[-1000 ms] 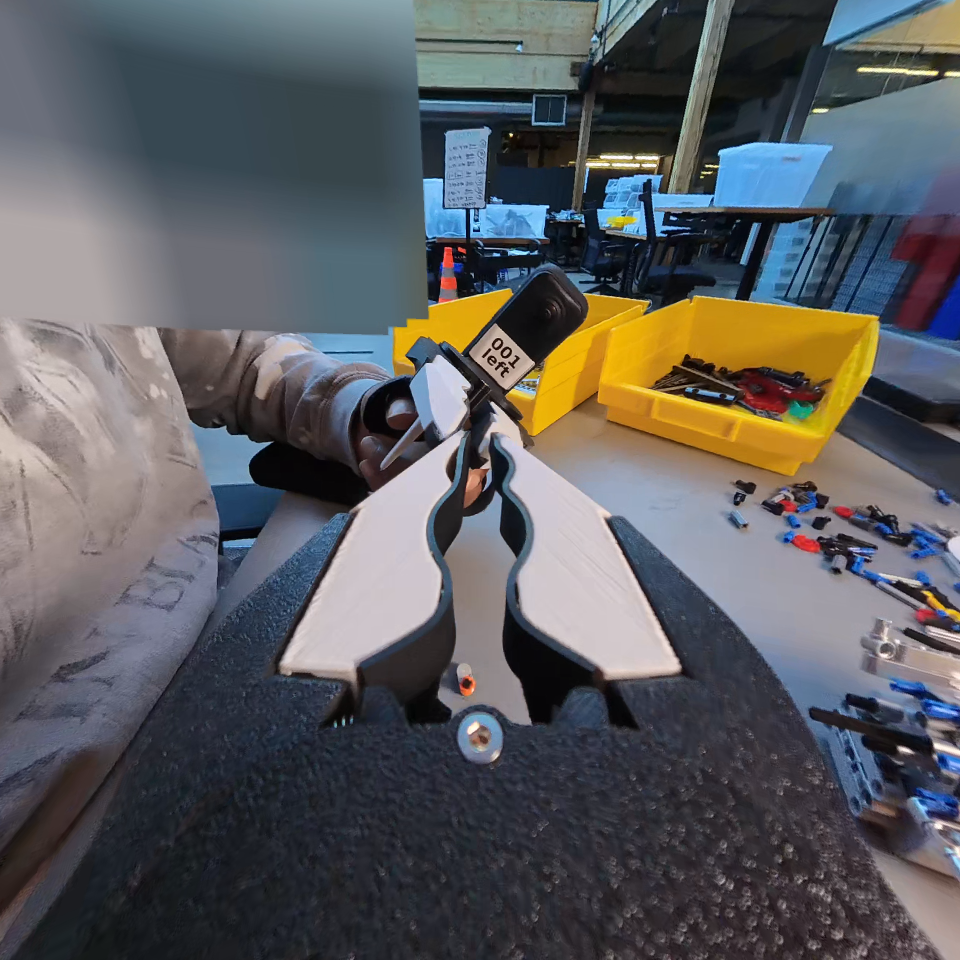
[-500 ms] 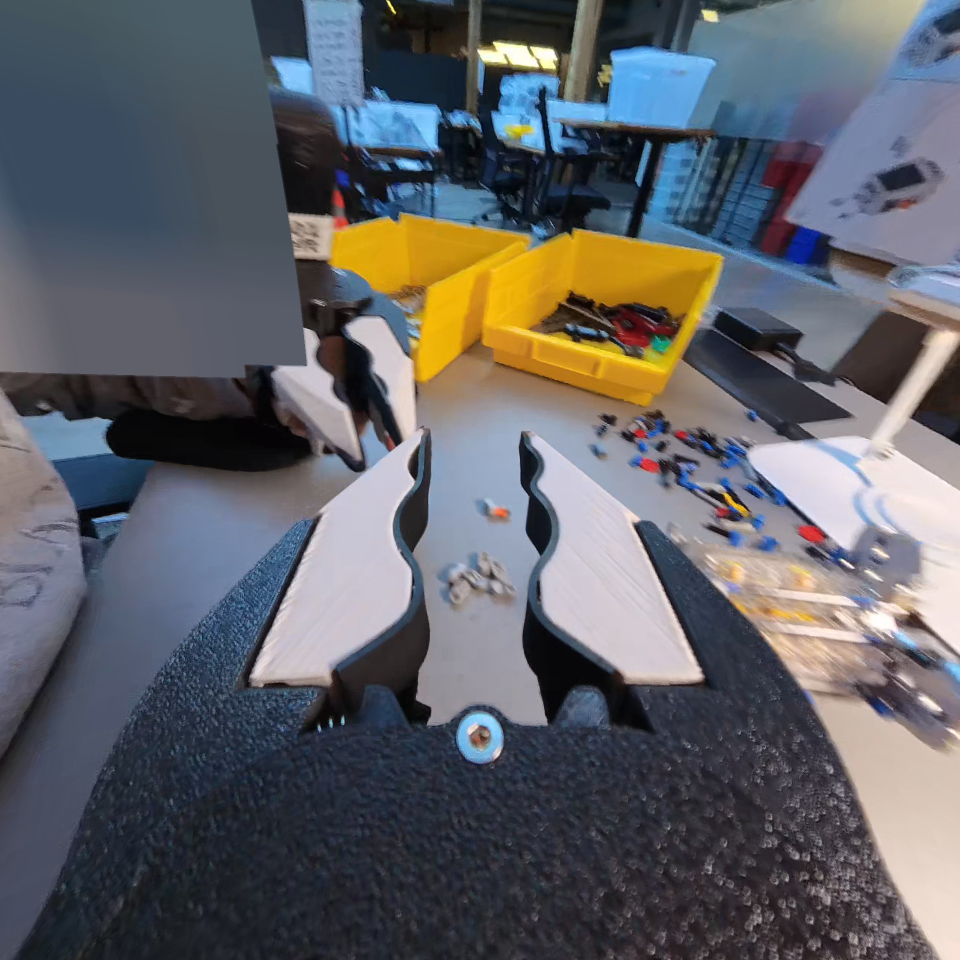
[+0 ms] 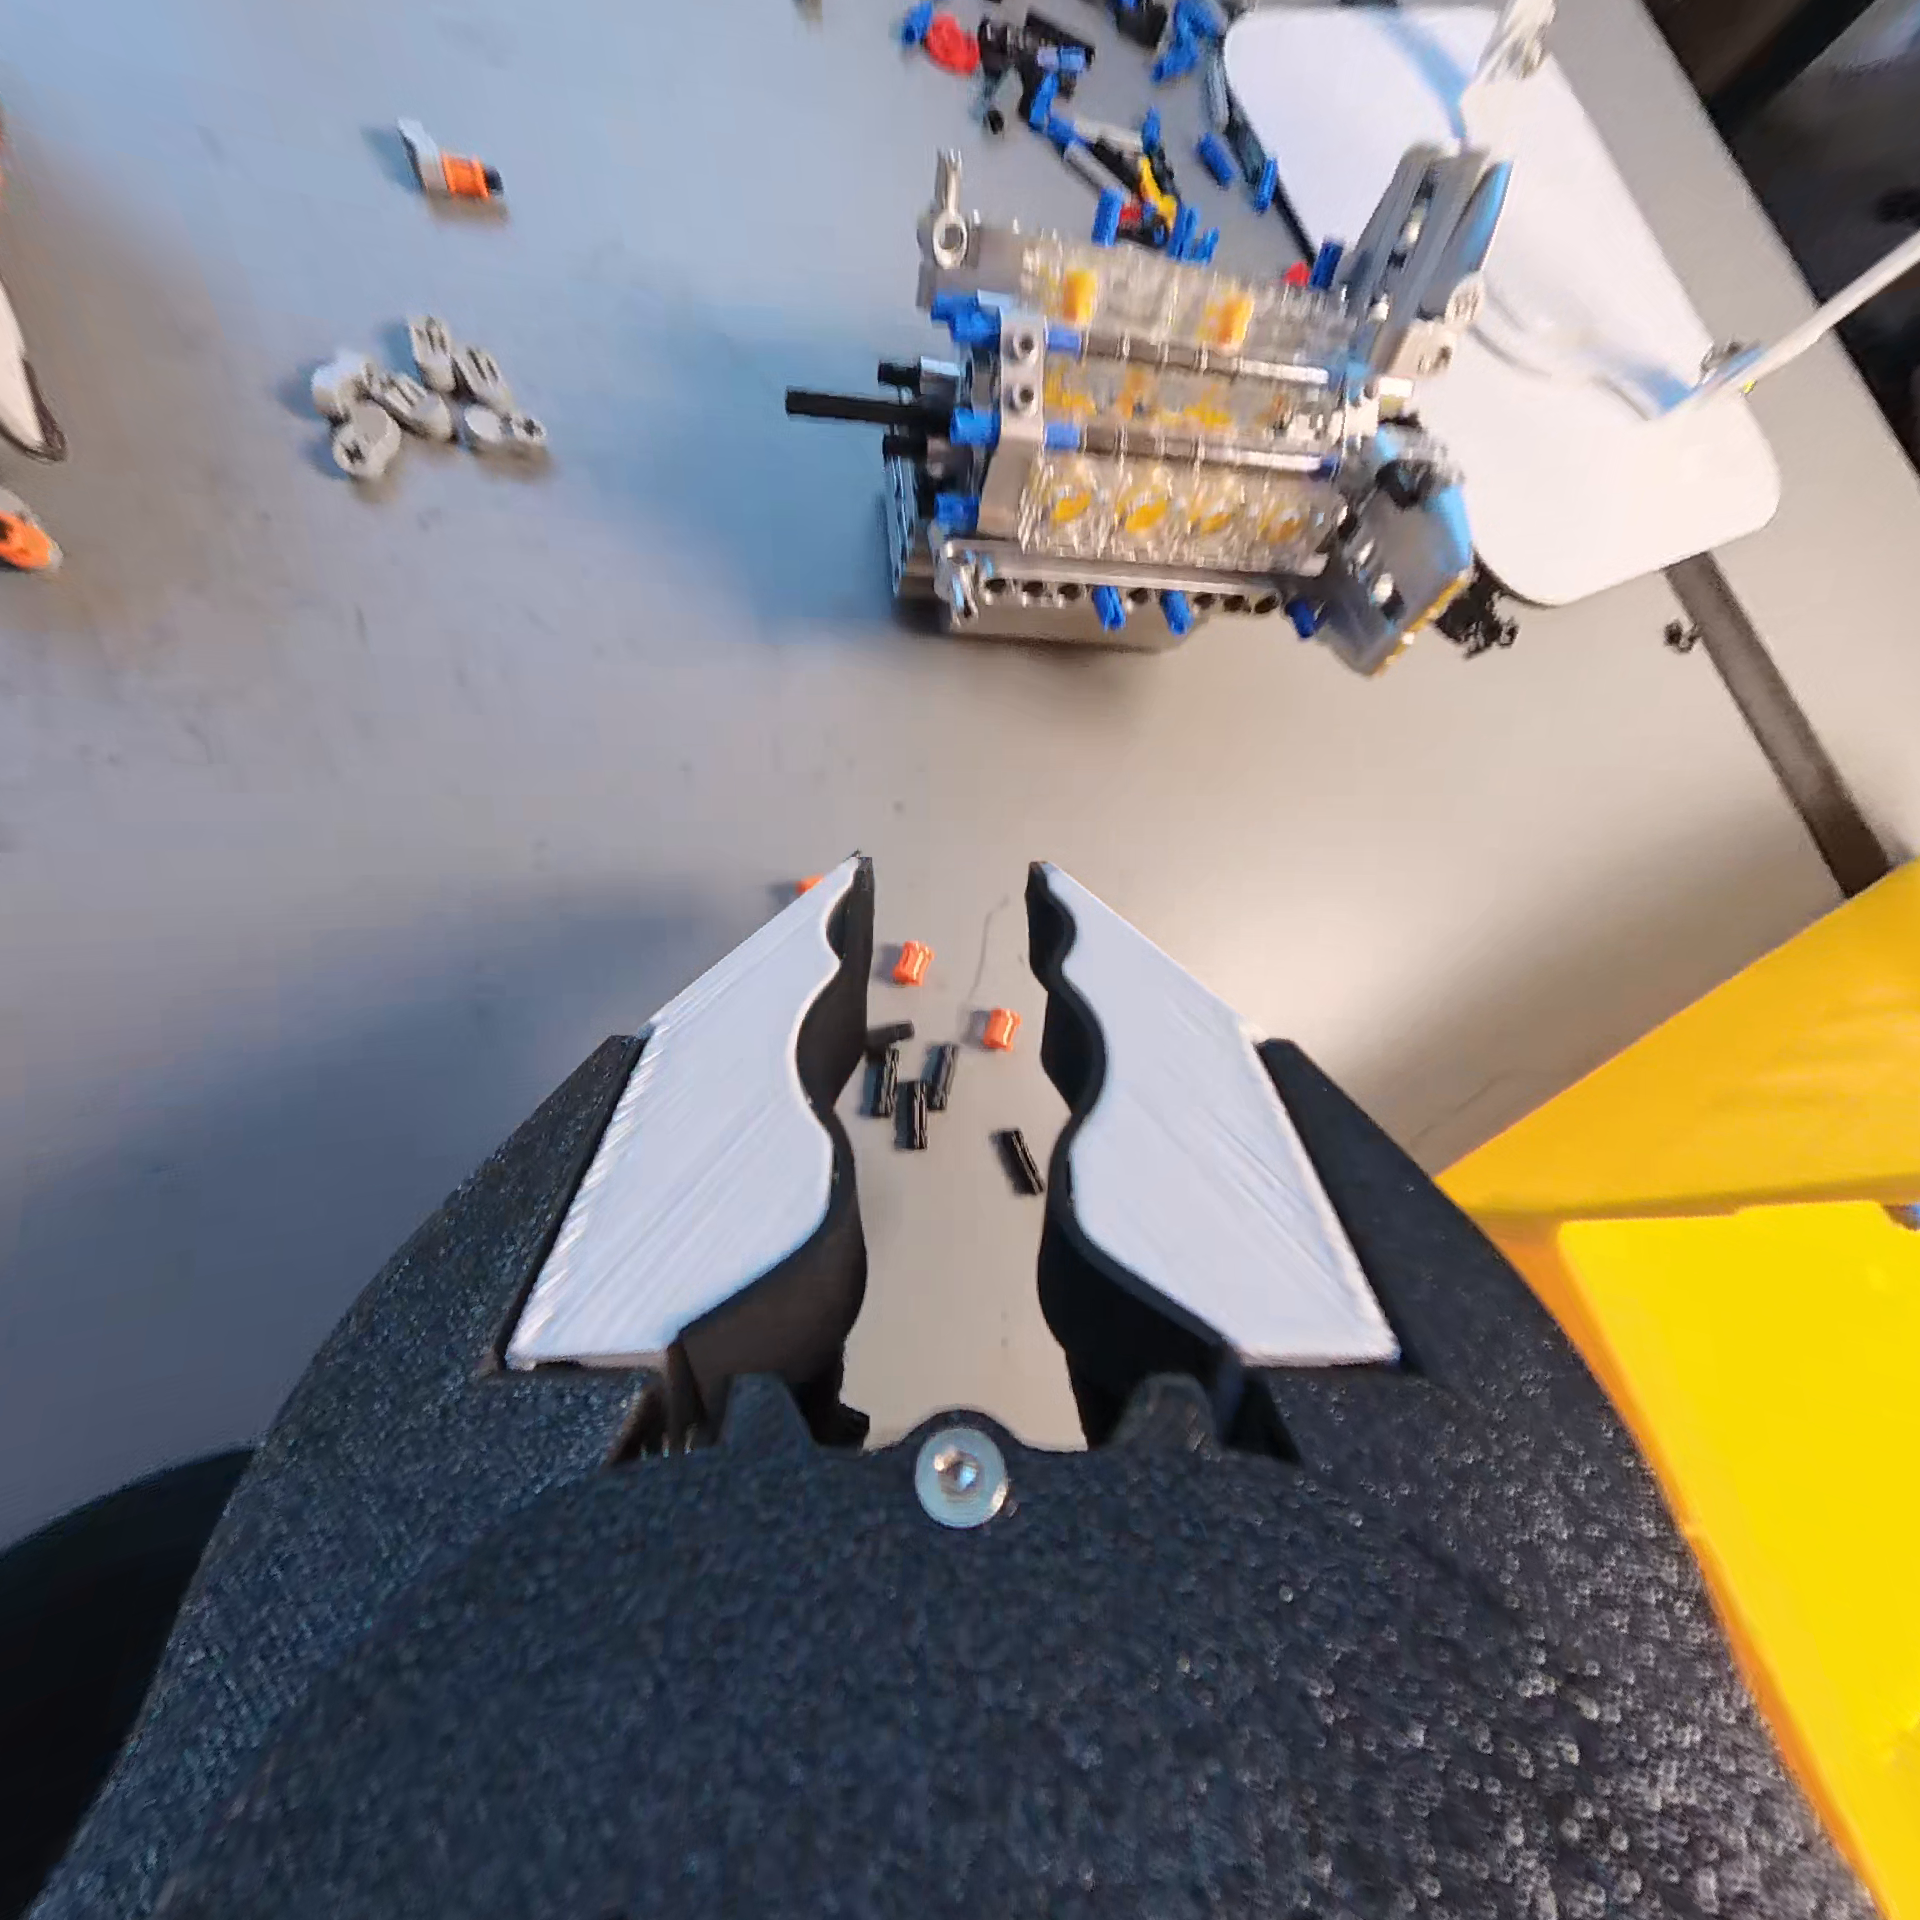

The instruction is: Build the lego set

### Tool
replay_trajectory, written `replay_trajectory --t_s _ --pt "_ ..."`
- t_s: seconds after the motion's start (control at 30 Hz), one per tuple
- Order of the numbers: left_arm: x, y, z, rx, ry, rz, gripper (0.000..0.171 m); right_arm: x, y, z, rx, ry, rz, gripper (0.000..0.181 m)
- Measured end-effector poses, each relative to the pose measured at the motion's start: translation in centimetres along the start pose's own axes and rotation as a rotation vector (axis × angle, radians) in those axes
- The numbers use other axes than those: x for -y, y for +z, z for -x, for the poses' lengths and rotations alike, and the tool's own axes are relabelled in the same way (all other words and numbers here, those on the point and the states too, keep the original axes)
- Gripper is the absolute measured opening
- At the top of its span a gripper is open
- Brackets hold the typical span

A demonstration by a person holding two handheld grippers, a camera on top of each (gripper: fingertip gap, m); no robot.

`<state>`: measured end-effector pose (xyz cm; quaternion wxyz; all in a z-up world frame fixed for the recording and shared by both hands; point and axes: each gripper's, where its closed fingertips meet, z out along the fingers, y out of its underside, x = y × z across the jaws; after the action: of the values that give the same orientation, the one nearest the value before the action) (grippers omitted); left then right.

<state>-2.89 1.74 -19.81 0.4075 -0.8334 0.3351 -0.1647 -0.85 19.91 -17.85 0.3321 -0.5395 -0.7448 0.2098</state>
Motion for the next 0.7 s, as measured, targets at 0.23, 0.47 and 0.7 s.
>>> replay_trajectory --t_s 0.23,0.47,0.7 --pt "-1.1 1.0 -0.3 0.003 0.042 0.082 0.006 -0.5 0.3 0.4 0.032 0.016 0.007 0.024" --pt "-1.1 0.6 0.4 0.02 0.001 0.075 0.005 2.5 0.7 3.9 0.168 -0.01 -0.115 0.022" --pt "1.9 -2.6 2.2 -0.151 -0.387 -0.201 0.005 2.7 1.2 5.0 0.201 -0.029 -0.116 0.022"
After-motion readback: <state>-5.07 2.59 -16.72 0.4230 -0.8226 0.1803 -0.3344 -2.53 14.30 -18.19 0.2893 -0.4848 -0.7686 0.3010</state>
